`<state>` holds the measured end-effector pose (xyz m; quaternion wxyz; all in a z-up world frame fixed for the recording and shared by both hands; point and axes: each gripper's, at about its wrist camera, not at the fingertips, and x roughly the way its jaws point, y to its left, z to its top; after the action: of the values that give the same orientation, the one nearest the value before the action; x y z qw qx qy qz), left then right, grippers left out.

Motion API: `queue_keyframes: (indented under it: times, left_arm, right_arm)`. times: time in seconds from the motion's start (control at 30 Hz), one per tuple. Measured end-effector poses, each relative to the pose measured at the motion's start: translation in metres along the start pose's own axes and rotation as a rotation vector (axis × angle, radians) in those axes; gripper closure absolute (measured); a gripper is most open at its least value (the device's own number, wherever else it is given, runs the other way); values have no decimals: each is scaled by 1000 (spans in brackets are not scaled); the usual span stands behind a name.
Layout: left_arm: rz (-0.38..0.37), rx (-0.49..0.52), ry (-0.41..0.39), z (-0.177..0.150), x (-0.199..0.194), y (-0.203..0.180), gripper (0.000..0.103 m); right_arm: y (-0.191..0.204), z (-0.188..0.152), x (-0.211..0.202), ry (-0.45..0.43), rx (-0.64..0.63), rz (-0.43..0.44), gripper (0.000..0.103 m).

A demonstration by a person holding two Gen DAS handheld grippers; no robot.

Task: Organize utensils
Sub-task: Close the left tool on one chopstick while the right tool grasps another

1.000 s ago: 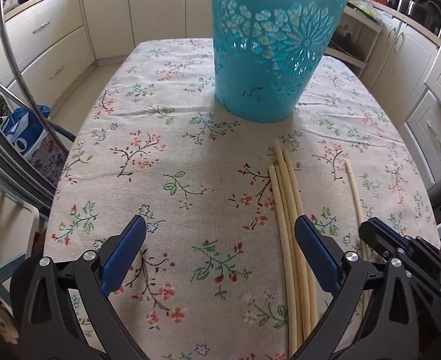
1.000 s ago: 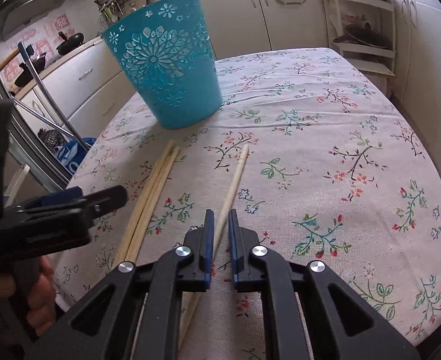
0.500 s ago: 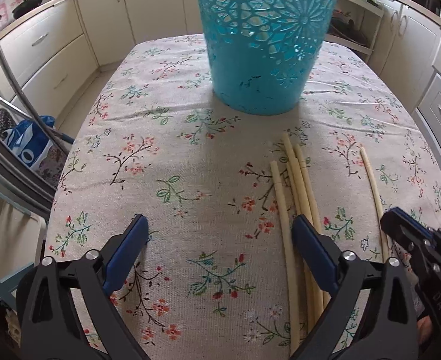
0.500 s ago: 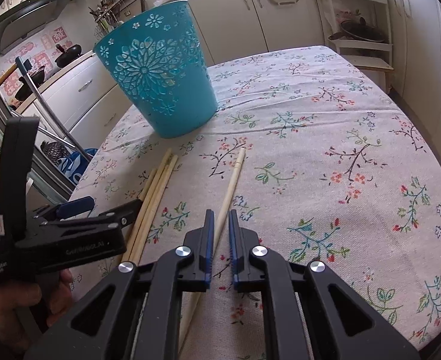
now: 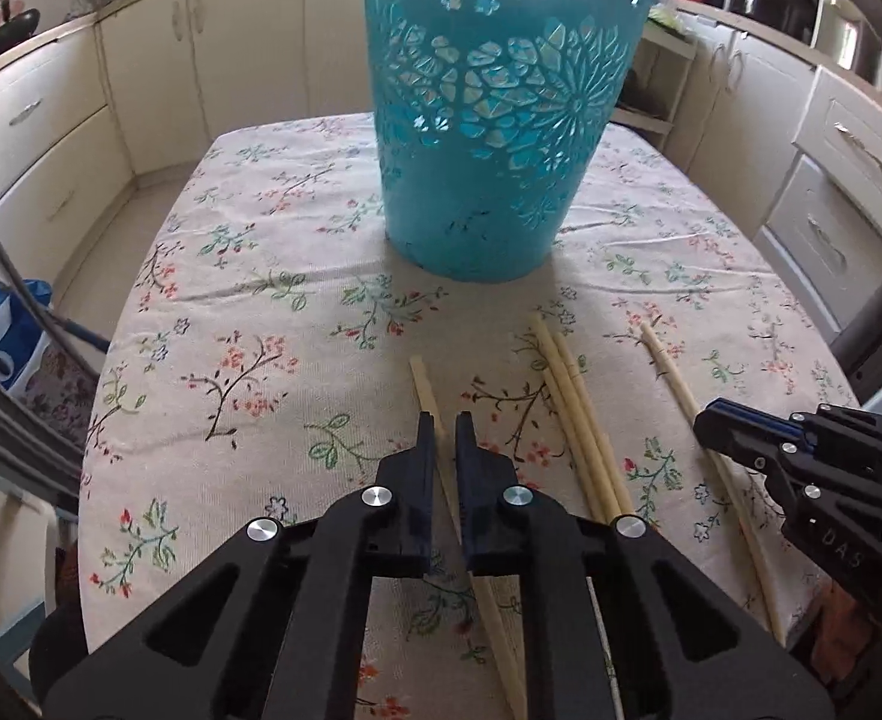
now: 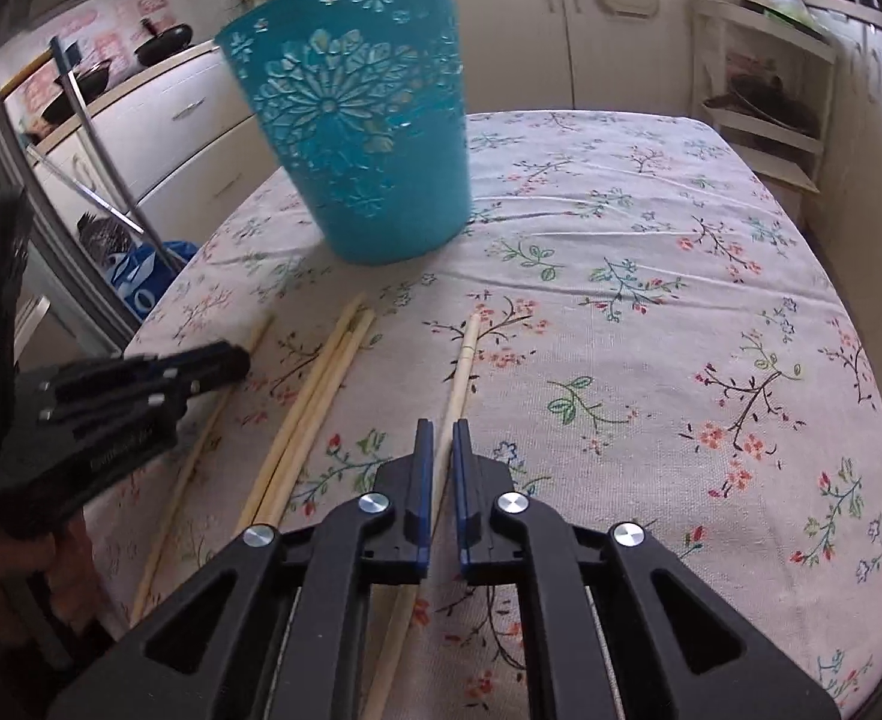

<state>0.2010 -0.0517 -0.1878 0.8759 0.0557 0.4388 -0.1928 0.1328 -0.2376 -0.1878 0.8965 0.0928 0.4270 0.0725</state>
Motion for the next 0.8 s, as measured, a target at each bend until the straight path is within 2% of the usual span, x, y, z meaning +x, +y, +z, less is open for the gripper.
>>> queue_keyframes:
  times: [0.07, 0.1, 0.13, 0.17, 0.3, 0.33, 0.37, 0.53, 0.7, 0.8]
  left_arm:
    - [7, -4, 16, 1, 2, 2, 95]
    - [10, -19, 20, 0, 3, 5, 93]
    - [9, -32, 27, 0, 3, 6, 88]
    - [8, -37, 27, 0, 3, 7, 86]
    - [37, -38, 39, -1, 1, 5, 64]
    - [47, -39, 39, -2, 0, 4, 60]
    - [52, -38, 38, -2, 1, 4, 59]
    - [82, -17, 28, -3, 1, 0, 59]
    - [83, -17, 27, -2, 2, -3, 54]
    - [84, -19, 27, 0, 4, -5, 53]
  right_arm:
    - [-7, 0, -1, 0, 29, -9, 96]
    - [-9, 1, 0, 2, 44, -11, 93]
    - [-11, 3, 2, 8, 50, -17, 87]
    - [-11, 4, 3, 5, 48, -18, 86]
    - [-3, 7, 8, 10, 6, -40, 85]
    - [-2, 7, 9, 11, -4, -41, 89]
    - [-1, 8, 10, 18, -11, -34, 95]
    - [-3, 8, 11, 22, -6, -30, 96]
    - [-1, 15, 17, 25, -9, -35, 87]
    - [2, 19, 20, 25, -23, -48, 86]
